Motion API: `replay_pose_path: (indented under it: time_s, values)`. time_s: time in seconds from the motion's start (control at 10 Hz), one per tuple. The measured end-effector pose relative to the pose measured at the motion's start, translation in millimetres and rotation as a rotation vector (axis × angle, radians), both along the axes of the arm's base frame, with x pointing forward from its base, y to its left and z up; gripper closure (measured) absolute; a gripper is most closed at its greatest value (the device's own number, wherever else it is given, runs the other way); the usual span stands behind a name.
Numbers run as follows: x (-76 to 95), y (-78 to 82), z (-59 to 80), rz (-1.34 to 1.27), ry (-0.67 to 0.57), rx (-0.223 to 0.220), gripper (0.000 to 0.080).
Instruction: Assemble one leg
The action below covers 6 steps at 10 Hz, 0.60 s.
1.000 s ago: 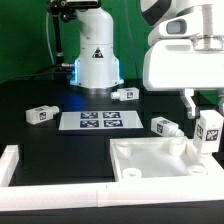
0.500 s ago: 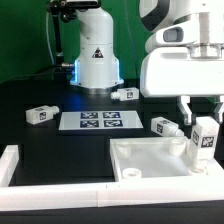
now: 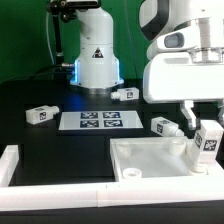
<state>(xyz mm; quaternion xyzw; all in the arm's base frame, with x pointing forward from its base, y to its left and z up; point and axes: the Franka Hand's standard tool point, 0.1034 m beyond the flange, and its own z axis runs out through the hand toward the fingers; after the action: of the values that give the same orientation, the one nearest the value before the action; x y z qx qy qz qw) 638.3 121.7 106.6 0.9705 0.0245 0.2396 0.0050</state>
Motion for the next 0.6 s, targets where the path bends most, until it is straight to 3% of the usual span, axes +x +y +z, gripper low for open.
replay_pose_path:
  time_s: [0.6]
  values:
    - [1.0,-2.0,-0.9,0.017,-0.024,-0.003,0.0506]
